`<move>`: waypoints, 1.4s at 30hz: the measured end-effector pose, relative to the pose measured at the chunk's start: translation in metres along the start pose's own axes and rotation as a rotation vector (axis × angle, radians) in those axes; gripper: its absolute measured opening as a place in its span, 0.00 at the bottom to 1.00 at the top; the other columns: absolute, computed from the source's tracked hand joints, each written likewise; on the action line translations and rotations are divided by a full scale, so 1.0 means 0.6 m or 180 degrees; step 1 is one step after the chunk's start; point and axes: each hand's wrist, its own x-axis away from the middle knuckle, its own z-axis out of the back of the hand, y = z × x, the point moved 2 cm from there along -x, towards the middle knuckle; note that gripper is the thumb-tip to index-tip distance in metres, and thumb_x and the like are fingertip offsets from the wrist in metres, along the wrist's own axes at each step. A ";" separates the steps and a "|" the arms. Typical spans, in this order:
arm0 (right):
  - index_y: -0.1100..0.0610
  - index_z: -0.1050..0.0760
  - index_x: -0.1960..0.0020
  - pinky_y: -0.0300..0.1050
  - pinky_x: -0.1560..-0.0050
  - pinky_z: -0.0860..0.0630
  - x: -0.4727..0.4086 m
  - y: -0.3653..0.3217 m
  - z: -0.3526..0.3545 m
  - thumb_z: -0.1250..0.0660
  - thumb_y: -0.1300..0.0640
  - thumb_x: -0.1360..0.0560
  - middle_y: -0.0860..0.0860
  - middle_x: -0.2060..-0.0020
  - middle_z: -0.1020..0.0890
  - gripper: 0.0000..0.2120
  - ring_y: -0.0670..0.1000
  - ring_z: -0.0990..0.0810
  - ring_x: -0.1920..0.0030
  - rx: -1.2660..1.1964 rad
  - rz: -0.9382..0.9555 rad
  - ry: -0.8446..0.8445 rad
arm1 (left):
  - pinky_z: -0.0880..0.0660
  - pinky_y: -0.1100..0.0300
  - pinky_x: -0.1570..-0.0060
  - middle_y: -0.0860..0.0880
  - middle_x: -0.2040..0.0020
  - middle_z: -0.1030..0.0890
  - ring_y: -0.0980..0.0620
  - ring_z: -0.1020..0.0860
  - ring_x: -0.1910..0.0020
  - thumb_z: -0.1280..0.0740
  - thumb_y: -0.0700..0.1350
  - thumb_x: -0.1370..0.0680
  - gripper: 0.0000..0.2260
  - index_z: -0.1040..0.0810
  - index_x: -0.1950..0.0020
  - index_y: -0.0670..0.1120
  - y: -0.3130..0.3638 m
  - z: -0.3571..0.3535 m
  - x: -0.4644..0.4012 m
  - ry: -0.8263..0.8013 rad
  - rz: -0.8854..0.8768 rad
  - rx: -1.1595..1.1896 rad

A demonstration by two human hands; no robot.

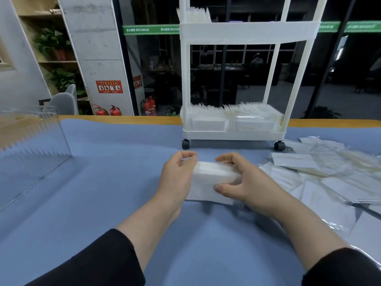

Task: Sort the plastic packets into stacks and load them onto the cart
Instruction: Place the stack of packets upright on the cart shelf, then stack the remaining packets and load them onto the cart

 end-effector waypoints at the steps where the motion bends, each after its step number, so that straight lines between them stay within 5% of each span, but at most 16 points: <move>1: 0.41 0.30 0.38 0.28 0.72 0.32 0.001 -0.001 0.002 0.24 0.56 0.27 0.43 0.46 0.22 0.24 0.40 0.22 0.69 -0.0005 -0.0006 -0.0016 | 0.26 0.52 0.54 0.53 0.53 0.17 0.50 0.22 0.56 0.33 0.52 0.23 0.04 0.18 0.53 0.57 0.000 -0.001 0.000 -0.0036 0.0002 -0.0008; 5: 0.42 0.30 0.36 0.28 0.73 0.33 0.001 -0.004 -0.004 0.25 0.59 0.27 0.44 0.48 0.21 0.25 0.39 0.24 0.72 0.0007 -0.0013 -0.0078 | 0.30 0.57 0.59 0.58 0.62 0.21 0.54 0.26 0.60 0.39 0.48 0.16 0.11 0.21 0.53 0.48 -0.001 -0.006 0.001 -0.0146 -0.0122 -0.0358; 9: 0.41 0.30 0.37 0.30 0.73 0.33 -0.003 -0.004 -0.008 0.27 0.59 0.26 0.43 0.52 0.21 0.24 0.39 0.26 0.72 0.0201 -0.0050 -0.0014 | 0.29 0.56 0.55 0.51 0.54 0.20 0.51 0.24 0.56 0.39 0.53 0.16 0.10 0.22 0.49 0.51 0.006 -0.006 0.004 -0.0357 -0.0151 -0.0334; 12: 0.38 0.28 0.40 0.30 0.67 0.32 0.002 -0.012 -0.005 0.27 0.57 0.28 0.41 0.49 0.20 0.23 0.39 0.24 0.67 0.0332 -0.0009 0.0121 | 0.21 0.50 0.47 0.50 0.44 0.20 0.49 0.20 0.47 0.34 0.63 0.24 0.10 0.25 0.45 0.64 0.015 0.008 0.010 -0.0552 0.0067 -0.0229; 14: 0.36 0.28 0.42 0.36 0.60 0.28 0.012 -0.024 0.011 0.27 0.58 0.29 0.41 0.53 0.19 0.23 0.41 0.22 0.64 0.0273 0.0037 0.0297 | 0.20 0.54 0.46 0.49 0.41 0.19 0.51 0.18 0.46 0.28 0.57 0.27 0.20 0.29 0.37 0.66 0.024 0.021 0.012 -0.0930 -0.0026 -0.0090; 16: 0.34 0.29 0.43 0.39 0.61 0.25 0.028 -0.045 0.033 0.27 0.58 0.28 0.41 0.55 0.18 0.23 0.43 0.22 0.64 0.0248 0.0062 0.0384 | 0.22 0.62 0.46 0.50 0.42 0.18 0.56 0.18 0.45 0.24 0.42 0.27 0.27 0.29 0.32 0.56 0.040 0.029 0.016 -0.1367 -0.0208 -0.0107; 20: 0.33 0.30 0.38 0.42 0.64 0.23 0.055 -0.101 0.074 0.27 0.55 0.26 0.41 0.52 0.19 0.25 0.46 0.21 0.63 0.0354 0.0129 0.0334 | 0.22 0.63 0.47 0.51 0.47 0.15 0.56 0.18 0.46 0.25 0.35 0.25 0.19 0.23 0.37 0.47 0.111 0.022 0.031 -0.1530 -0.0585 -0.0312; 24: 0.37 0.27 0.35 0.43 0.46 0.21 0.064 -0.157 0.137 0.23 0.50 0.28 0.37 0.49 0.18 0.24 0.41 0.18 0.53 0.0450 0.0180 0.0238 | 0.22 0.64 0.48 0.52 0.49 0.14 0.56 0.17 0.47 0.25 0.35 0.25 0.17 0.21 0.39 0.47 0.182 0.012 0.034 -0.1539 -0.0747 -0.0371; 27: 0.39 0.22 0.40 0.45 0.41 0.22 0.047 -0.203 0.196 0.22 0.45 0.30 0.36 0.49 0.17 0.19 0.37 0.19 0.50 0.0776 0.0268 -0.0002 | 0.21 0.60 0.50 0.50 0.50 0.14 0.52 0.16 0.49 0.23 0.38 0.27 0.17 0.21 0.40 0.46 0.240 0.002 0.020 -0.1642 -0.0837 -0.0545; 31: 0.38 0.23 0.45 0.48 0.46 0.21 -0.010 -0.270 0.260 0.25 0.40 0.30 0.39 0.54 0.16 0.15 0.41 0.18 0.54 0.1568 0.0445 -0.0268 | 0.22 0.62 0.55 0.52 0.56 0.15 0.55 0.17 0.55 0.23 0.37 0.27 0.15 0.20 0.43 0.46 0.327 -0.024 -0.015 -0.1700 -0.1137 -0.0773; 35: 0.39 0.23 0.49 0.49 0.52 0.19 -0.083 -0.324 0.313 0.27 0.42 0.29 0.39 0.57 0.16 0.10 0.43 0.17 0.60 0.1785 0.0493 -0.0284 | 0.19 0.51 0.42 0.50 0.49 0.14 0.51 0.16 0.48 0.20 0.44 0.28 0.18 0.20 0.41 0.50 0.399 -0.041 -0.065 -0.1658 -0.1409 -0.0770; 37: 0.39 0.22 0.48 0.51 0.51 0.19 -0.121 -0.343 0.353 0.27 0.41 0.31 0.41 0.57 0.16 0.13 0.44 0.17 0.59 0.1756 0.0520 -0.0191 | 0.20 0.55 0.42 0.51 0.47 0.14 0.53 0.16 0.46 0.23 0.55 0.28 0.19 0.21 0.39 0.53 0.429 -0.021 -0.096 -0.1307 -0.1836 -0.0657; 39: 0.39 0.21 0.48 0.51 0.53 0.19 -0.155 -0.363 0.396 0.25 0.44 0.34 0.43 0.59 0.15 0.14 0.47 0.16 0.60 0.1583 0.0471 0.0025 | 0.19 0.56 0.50 0.49 0.53 0.14 0.51 0.16 0.52 0.32 0.61 0.26 0.14 0.17 0.48 0.54 0.453 0.028 -0.133 -0.0217 -0.2270 -0.0278; 42: 0.37 0.19 0.54 0.50 0.62 0.20 -0.214 -0.389 0.460 0.22 0.51 0.33 0.45 0.64 0.14 0.12 0.48 0.15 0.66 0.1082 0.0404 0.0754 | 0.20 0.46 0.53 0.48 0.57 0.16 0.50 0.18 0.57 0.36 0.55 0.19 0.09 0.18 0.52 0.53 0.476 0.088 -0.222 0.0853 -0.1854 0.0132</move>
